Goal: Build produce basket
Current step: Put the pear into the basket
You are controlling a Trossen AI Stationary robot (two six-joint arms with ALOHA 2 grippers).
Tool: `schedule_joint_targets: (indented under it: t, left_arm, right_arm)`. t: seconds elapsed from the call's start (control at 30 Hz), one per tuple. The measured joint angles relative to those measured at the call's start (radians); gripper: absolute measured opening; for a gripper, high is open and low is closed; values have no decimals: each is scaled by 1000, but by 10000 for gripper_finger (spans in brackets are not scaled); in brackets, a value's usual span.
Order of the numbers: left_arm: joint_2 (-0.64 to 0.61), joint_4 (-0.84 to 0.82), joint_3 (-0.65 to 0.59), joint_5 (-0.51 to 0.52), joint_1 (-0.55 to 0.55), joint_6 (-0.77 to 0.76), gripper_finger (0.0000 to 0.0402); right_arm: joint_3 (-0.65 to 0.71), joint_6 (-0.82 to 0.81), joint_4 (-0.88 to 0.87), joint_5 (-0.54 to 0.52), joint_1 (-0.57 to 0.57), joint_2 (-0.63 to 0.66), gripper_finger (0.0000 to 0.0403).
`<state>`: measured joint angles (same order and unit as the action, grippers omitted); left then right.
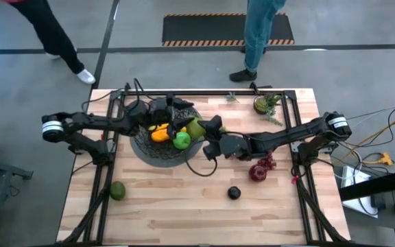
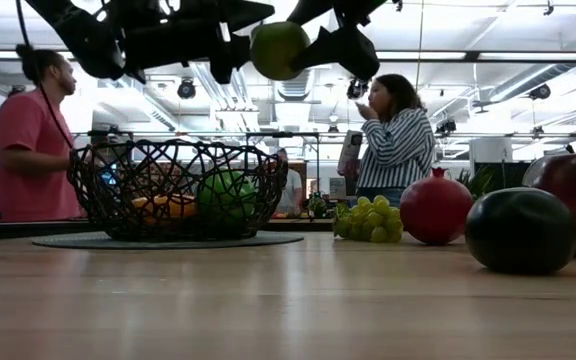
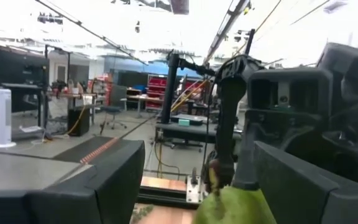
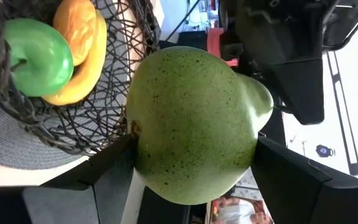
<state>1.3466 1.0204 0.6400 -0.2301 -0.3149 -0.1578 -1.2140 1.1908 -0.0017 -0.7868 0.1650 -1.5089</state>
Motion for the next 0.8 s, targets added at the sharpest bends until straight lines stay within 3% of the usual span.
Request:
schedule_joint_targets:
  t: [0.23,0.63,0.8]
  left_arm:
    - [14,-8,6,-2,1,-5,218]
    - [10,-5,5,-31,2,-20,16]
    - [10,-2,5,-39,3,-20,3]
  right_arm:
    - [1,1,-2,-2,0,0,276]
    - [10,6,-6,-4,-2,0,276]
    - [10,23,-3,9,-2,0,285]
